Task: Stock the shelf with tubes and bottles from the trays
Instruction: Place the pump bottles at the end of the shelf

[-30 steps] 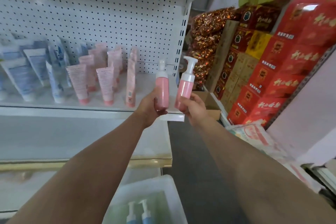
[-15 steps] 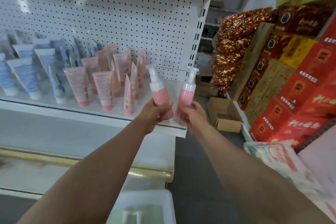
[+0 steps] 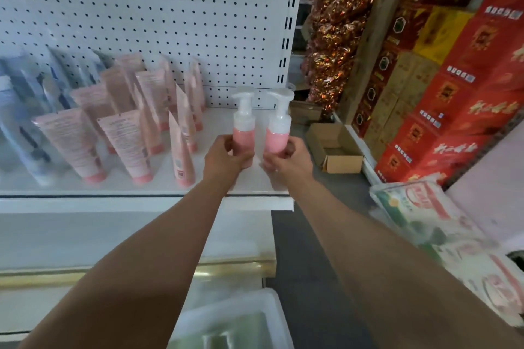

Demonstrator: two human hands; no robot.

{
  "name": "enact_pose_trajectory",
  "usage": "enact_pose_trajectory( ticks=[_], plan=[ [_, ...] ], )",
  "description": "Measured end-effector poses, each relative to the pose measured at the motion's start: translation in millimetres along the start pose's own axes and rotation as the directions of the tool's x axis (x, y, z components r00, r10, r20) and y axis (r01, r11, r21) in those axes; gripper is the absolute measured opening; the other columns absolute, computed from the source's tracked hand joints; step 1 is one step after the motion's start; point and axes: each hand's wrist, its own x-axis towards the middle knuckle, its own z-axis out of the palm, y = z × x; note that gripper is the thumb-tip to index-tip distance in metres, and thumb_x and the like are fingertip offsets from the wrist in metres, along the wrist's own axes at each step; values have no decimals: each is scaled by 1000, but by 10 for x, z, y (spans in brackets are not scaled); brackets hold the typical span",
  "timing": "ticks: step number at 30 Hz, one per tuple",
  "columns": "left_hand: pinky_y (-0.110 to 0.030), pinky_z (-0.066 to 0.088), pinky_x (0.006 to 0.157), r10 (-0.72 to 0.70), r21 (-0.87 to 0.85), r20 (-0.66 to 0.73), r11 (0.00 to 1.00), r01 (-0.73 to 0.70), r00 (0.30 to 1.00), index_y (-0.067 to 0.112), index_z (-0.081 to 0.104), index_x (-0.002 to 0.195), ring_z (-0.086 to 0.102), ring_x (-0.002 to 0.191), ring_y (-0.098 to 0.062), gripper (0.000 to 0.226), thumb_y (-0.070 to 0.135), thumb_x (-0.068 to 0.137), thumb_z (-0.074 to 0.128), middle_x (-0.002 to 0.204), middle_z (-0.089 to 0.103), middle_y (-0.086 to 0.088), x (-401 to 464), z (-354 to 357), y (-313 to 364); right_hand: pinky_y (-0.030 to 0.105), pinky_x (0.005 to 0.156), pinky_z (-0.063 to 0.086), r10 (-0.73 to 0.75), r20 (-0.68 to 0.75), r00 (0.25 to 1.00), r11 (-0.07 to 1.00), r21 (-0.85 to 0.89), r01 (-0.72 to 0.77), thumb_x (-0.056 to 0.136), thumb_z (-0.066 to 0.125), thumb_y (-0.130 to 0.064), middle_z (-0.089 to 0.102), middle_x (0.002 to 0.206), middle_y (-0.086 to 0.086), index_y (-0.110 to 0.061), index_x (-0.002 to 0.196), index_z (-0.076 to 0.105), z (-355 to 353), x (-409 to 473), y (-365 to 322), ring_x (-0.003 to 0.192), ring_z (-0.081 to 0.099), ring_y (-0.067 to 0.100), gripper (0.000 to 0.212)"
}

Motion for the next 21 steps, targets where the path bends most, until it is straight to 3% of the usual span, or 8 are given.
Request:
enact_pose_trajectory(
  ticks=[2, 4, 7, 10, 13, 16, 19, 21],
  plan=[
    [-33, 55, 89, 8, 21, -33, 1000, -7, 999, 23, 58, 124, 63, 103, -15, 55, 22, 75, 82, 116, 67, 5, 104, 36, -53, 35, 91, 56, -24, 5, 1000, 998, -63, 25, 70, 88, -18, 68, 103, -10, -30, 111, 53, 41, 72, -20, 96, 67, 10, 56],
    [-33, 54, 87, 2, 15, -60, 1000, -1, 998, 29, 56, 124, 63, 100, -12, 55, 24, 75, 80, 114, 65, 13, 207, 87, -103, 21, 79, 51, -33, 17, 999, 995, -90, 34, 74, 86, -18, 64, 97, -13, -28, 114, 53, 71, 192, -26, 88, 63, 4, 54],
    [-24, 45, 77, 18, 46, -101, 999, -13, 995, 28, 56, 126, 58, 88, -7, 51, 17, 80, 76, 111, 60, 16, 382, 151, -110, 14, 67, 41, -55, 29, 998, 992, -111, 58, 78, 84, -19, 60, 93, -16, -25, 122, 52, 131, 361, -41, 79, 57, -2, 54],
    [-22, 41, 74, 6, 74, -146, 997, 5, 989, 22, 55, 125, 55, 89, -12, 46, 13, 83, 72, 106, 56, 13, 583, 218, -124, 5, 53, 40, -57, 42, 998, 992, -113, 61, 80, 82, -17, 60, 88, -18, -26, 120, 51, 227, 582, -6, 74, 57, -6, 51],
    [-26, 42, 74, -5, 117, -204, 993, 30, 979, 19, 54, 121, 56, 90, -20, 39, 14, 85, 69, 105, 59, 4, 768, 290, -131, 15, 67, 53, -73, 22, 997, 990, -123, 76, 78, 83, -18, 66, 92, -14, -31, 114, 51, 327, 794, 9, 76, 63, -2, 49],
    [-33, 50, 89, 9, 156, -240, 987, 30, 971, 18, 55, 122, 61, 102, -24, 40, 18, 84, 70, 115, 66, -2, 1007, 346, -165, 8, 61, 45, -90, 23, 996, 988, -122, 92, 80, 82, -20, 64, 92, -14, -29, 116, 52, 422, 996, 3, 69, 59, -10, 48],
    [-37, 51, 95, 5, 143, -230, 989, 29, 973, 20, 54, 125, 62, 108, -26, 45, 20, 83, 71, 118, 67, -3, 1213, 368, -184, 21, 77, 46, -114, 20, 993, 978, -175, 116, 81, 82, -25, 66, 105, -8, -25, 119, 51, 503, 1185, -28, 91, 63, 10, 49],
    [-32, 50, 94, 15, 135, -225, 991, 16, 974, 19, 55, 126, 63, 108, -25, 46, 19, 84, 71, 117, 68, -2, 1315, 380, -203, 31, 86, 50, -124, 6, 992, 970, -211, 122, 79, 82, -27, 67, 107, -7, -24, 118, 52, 560, 1327, -34, 101, 65, 18, 49]
  ],
)
